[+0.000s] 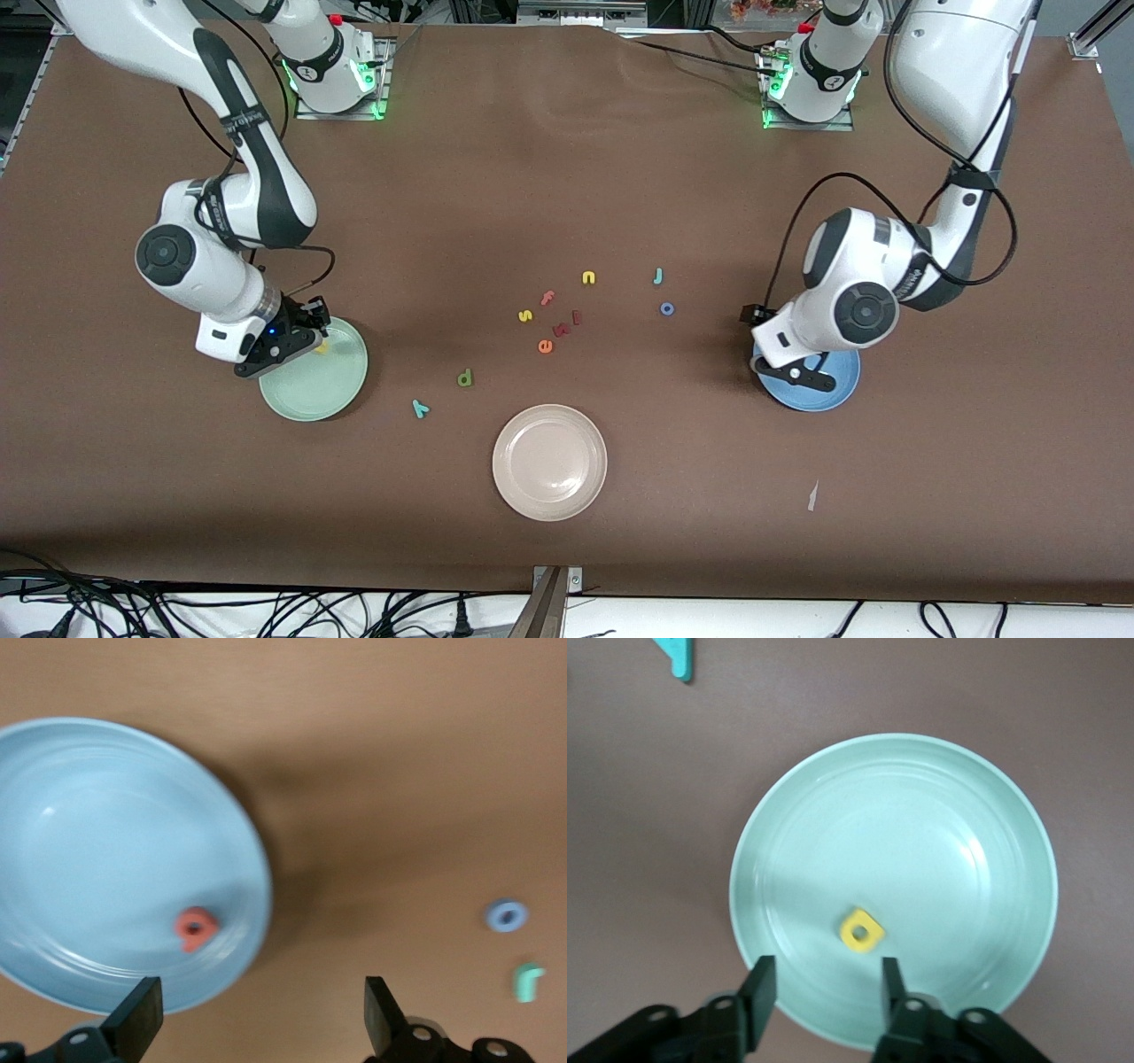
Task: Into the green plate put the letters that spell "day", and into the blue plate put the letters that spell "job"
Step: 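Drop the yellow a on the green plate while the left gripper reaches the blue o, then grasp the cyan y with the right gripper while the left gripper grasps the o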
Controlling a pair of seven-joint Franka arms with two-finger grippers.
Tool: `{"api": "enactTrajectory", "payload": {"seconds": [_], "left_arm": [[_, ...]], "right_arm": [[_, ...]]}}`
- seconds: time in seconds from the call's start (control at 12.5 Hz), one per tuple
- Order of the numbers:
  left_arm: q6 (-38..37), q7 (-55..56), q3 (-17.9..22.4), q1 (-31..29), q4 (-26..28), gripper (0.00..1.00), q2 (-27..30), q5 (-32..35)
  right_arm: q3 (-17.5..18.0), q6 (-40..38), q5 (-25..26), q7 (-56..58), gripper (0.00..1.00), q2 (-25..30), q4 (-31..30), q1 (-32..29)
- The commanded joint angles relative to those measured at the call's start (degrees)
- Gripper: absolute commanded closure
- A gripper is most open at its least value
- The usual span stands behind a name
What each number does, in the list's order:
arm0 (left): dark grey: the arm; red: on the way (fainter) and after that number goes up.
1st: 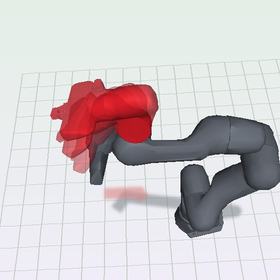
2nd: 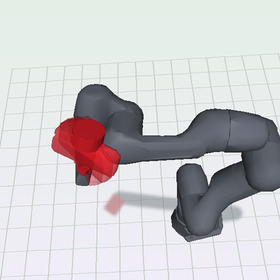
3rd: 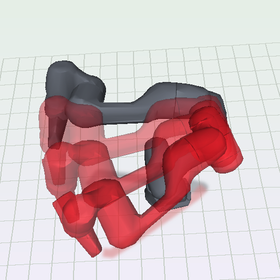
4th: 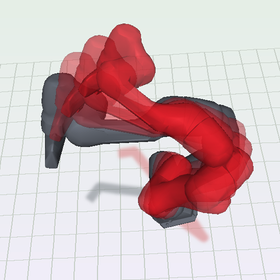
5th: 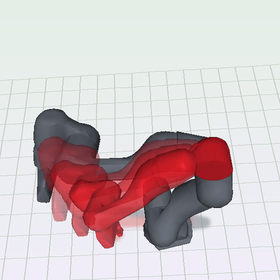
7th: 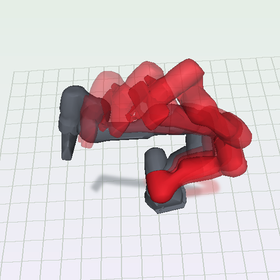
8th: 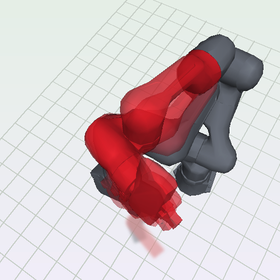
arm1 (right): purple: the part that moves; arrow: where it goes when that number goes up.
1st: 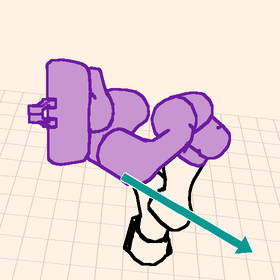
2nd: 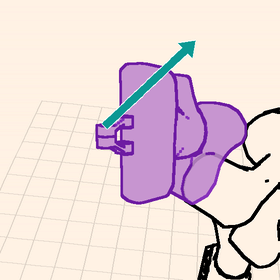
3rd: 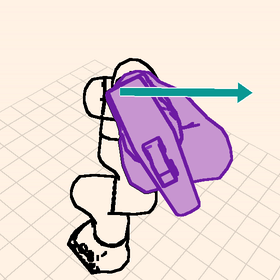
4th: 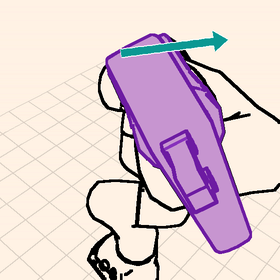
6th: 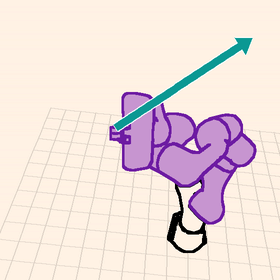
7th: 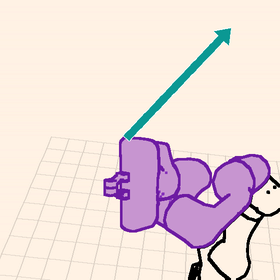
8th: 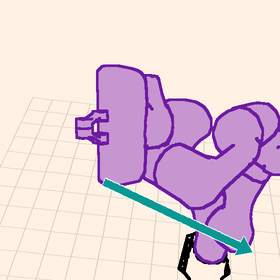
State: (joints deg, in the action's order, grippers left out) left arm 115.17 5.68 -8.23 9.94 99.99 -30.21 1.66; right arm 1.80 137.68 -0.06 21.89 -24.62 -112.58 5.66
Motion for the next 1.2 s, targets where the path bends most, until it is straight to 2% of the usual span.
{"api": "enactTrajectory", "payload": {"seconds": [0.0,0.08,0.24,0.48,0.64,0.72,1.12], "left_arm": [[-0.4,10.3,-3.4,1.0,-1.6,0.00,-0.3,-0.3],[0.4,12.9,-4.5,1.4,-1.7,0.00,-1.5,-0.3],[6.3,19.8,-5.8,4.0,-1.5,0.00,-3.8,-3.5],[10.9,27.4,-5.8,6.6,-1.2,0.02,-5.9,-3.2],[11.0,27.5,-5.8,6.8,-0.9,0.30,-7.0,-3.1],[11.5,27.5,-5.8,6.8,-0.7,0.40,-7.5,-3.0],[12.5,28.0,-5.8,7.3,0.4,0.39,-8.8,-3.1]], "right_arm": [[0.6,-0.2,0.3,-3.0,0.01,-2.3,4.6,0.2],[0.6,-0.9,0.1,-4.4,0.01,-2.6,7.2,1.4],[0.5,-4.7,-2.1,-8.6,0.01,-8.1,16.0,5.7],[0.4,-5.2,-2.8,-13.3,0.01,-16.5,27.0,9.3],[0.3,-4.0,-2.7,-15.3,0.01,-18.4,27.5,11.2],[0.3,-2.3,-2.7,-15.0,0.02,-19.4,27.4,11.6],[0.3,2.3,-2.2,-15.2,0.15,-23.1,27.5,13.2]]}}
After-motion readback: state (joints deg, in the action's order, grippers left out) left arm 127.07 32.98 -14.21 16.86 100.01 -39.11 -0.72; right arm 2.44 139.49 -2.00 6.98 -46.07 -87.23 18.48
